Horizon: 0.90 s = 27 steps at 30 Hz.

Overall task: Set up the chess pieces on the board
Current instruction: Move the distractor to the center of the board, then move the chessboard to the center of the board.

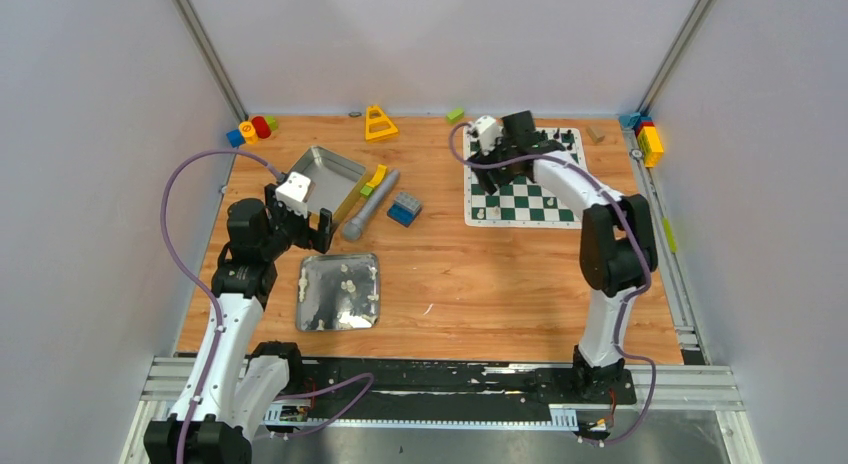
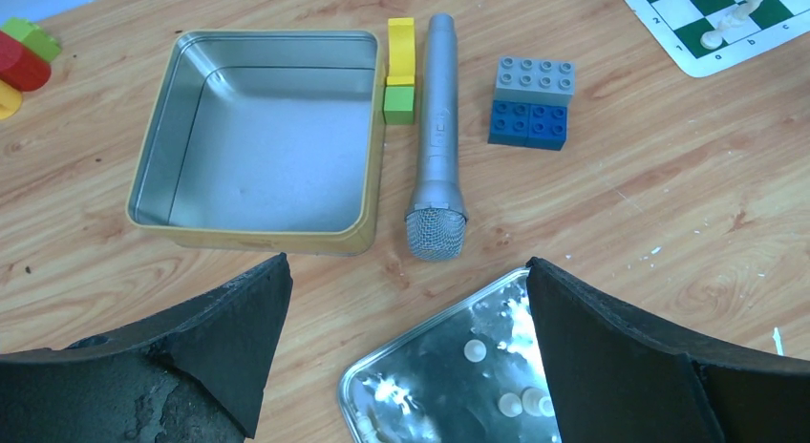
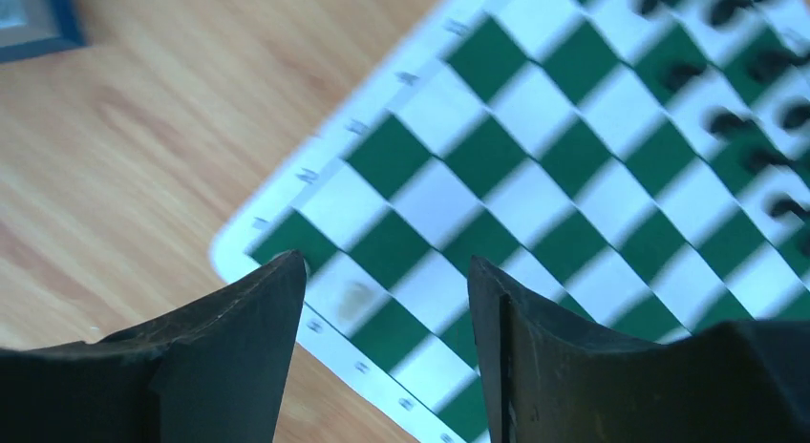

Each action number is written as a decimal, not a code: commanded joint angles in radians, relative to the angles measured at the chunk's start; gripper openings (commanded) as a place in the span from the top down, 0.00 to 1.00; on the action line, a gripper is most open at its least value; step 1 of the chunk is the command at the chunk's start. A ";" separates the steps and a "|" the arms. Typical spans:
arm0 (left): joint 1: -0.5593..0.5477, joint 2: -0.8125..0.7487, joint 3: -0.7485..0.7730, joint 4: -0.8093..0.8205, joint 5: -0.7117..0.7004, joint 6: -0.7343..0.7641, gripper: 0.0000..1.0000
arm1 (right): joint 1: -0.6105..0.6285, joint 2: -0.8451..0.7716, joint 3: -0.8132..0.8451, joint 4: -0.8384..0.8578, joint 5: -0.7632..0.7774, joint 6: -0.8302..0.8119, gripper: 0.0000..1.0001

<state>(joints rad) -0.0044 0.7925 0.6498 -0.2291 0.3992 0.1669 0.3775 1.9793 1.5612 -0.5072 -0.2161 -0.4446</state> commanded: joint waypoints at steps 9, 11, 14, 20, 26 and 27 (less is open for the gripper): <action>0.000 -0.012 0.044 0.002 0.032 0.019 0.00 | -0.206 0.000 -0.033 0.017 0.083 0.037 0.62; 0.000 -0.012 0.045 0.001 0.031 0.019 0.00 | -0.215 0.022 -0.034 0.017 0.095 0.035 0.66; 0.000 -0.013 0.045 -0.001 0.031 0.020 0.00 | -0.220 0.046 -0.042 0.019 0.100 0.031 0.71; 0.000 -0.011 0.045 -0.002 0.029 0.019 0.00 | -0.223 0.065 -0.078 0.018 0.097 0.030 0.80; 0.000 -0.009 0.047 -0.003 0.032 0.018 0.00 | -0.224 0.041 -0.134 0.016 0.087 0.037 0.88; 0.000 -0.008 0.047 -0.003 0.032 0.018 0.00 | -0.225 0.037 -0.146 0.016 0.086 0.038 0.89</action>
<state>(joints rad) -0.0044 0.7929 0.6498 -0.2455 0.4141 0.1669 0.1581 2.0468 1.4506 -0.4984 -0.1318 -0.4164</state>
